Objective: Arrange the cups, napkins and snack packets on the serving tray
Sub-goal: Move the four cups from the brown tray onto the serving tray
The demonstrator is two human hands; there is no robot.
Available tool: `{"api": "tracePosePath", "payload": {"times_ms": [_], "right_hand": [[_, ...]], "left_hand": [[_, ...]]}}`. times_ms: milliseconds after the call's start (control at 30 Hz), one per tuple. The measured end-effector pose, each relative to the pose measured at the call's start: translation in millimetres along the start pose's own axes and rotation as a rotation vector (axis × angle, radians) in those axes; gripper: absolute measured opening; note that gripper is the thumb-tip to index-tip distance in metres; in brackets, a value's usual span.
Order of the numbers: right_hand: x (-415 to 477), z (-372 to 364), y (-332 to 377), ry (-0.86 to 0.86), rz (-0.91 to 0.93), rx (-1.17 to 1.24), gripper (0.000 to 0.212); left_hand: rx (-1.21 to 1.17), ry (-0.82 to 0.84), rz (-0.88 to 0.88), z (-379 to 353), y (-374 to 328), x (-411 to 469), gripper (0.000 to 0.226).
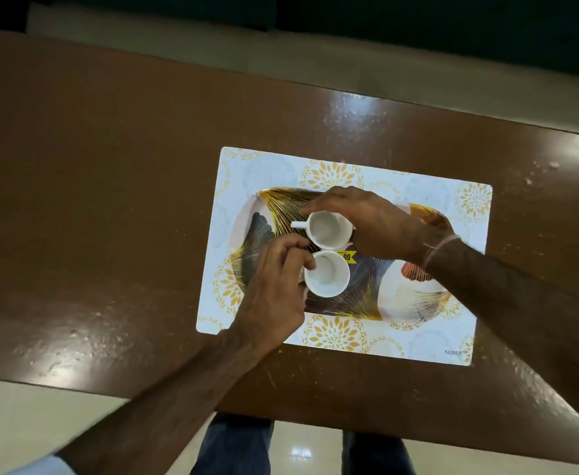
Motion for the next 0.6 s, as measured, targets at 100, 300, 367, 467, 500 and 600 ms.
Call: {"api": "tracePosePath", "payload": {"times_ms": [100, 300, 367, 467, 500, 600], "right_hand": [[-6.9, -6.1, 0.0, 0.000, -0.004, 0.027, 0.082], [-47.9, 16.3, -25.2, -0.168, -0.158, 0.188, 0.092], [-72.3, 26.5, -35.7, -0.247, -0.220, 0.199, 0.086], [-117.2, 43.2, -63.5, -0.366, -0.309, 0.213, 0.069], [-133.5, 49.2, -73.6, -0.393, -0.329, 0.200, 0.066], [-187.1, 66.5, -105.2, -0.477, -0.410, 0.146, 0.055]], "left_hand": [[0.001, -0.081, 0.045, 5.7, -1.0, -1.5, 0.035], [0.036, -0.194, 0.018, 11.4, -30.5, 7.9, 0.037], [0.076, -0.180, -0.022, 3.3, -52.8, 22.8, 0.037], [0.079, -0.086, -0.034, -25.5, -92.8, 56.0, 0.040], [0.068, -0.050, -0.027, -37.1, -106.3, 68.6, 0.040], [0.061, 0.047, -0.022, -72.8, -148.1, 103.5, 0.039]]}}
Point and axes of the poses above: each hand's wrist, its own x-axis towards the middle knuckle, its own z-axis out of the back of the hand, y = z × x, the point moved 3 cm from there along x, towards the middle knuckle, and after that the axes turned 4 degrees about y, right-handed, at the moved point
